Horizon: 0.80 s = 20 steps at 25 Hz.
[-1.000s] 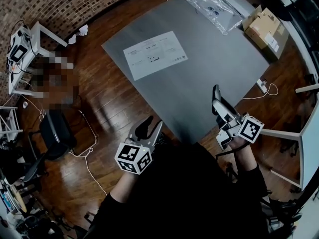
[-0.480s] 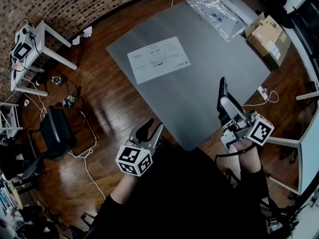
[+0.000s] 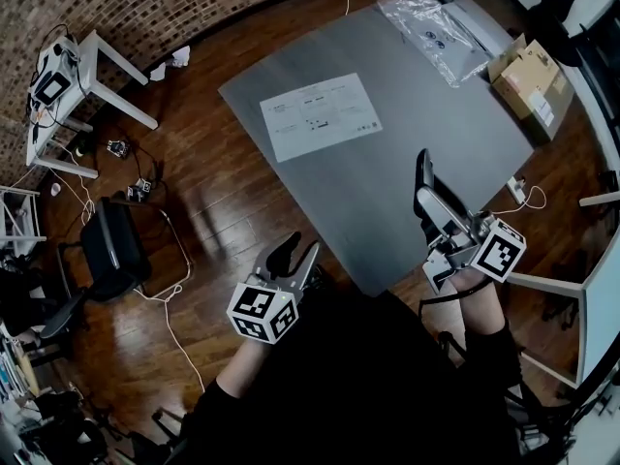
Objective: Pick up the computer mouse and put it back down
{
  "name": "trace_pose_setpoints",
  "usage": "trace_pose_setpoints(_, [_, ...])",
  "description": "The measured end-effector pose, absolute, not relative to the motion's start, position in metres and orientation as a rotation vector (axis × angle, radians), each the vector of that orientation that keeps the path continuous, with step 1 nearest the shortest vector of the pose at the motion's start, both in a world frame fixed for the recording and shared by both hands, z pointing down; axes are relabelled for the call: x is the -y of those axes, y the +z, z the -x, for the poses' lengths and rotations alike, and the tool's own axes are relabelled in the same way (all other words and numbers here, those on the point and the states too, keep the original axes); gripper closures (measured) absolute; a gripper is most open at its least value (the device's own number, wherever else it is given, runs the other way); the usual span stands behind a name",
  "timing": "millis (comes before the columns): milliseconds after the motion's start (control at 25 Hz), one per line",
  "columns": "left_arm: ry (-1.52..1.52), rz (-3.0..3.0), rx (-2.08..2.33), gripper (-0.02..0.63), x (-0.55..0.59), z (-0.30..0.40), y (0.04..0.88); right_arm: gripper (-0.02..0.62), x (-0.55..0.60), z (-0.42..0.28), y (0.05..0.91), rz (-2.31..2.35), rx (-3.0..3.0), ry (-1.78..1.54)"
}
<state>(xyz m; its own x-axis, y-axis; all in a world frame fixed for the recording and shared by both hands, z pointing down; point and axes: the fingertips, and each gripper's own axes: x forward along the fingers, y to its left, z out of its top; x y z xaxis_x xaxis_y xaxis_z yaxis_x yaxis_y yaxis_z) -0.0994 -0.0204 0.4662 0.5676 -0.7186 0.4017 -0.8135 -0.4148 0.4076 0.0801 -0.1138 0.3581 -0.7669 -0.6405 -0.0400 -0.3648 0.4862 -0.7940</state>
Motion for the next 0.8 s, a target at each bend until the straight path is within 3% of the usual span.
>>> trace_pose_setpoints(800, [0.221,-2.232,1.204,0.466,0.0206,0.1021,0.468,0.298,0.1117,-0.0735,0.3653,0.853,-2.422,-1.185])
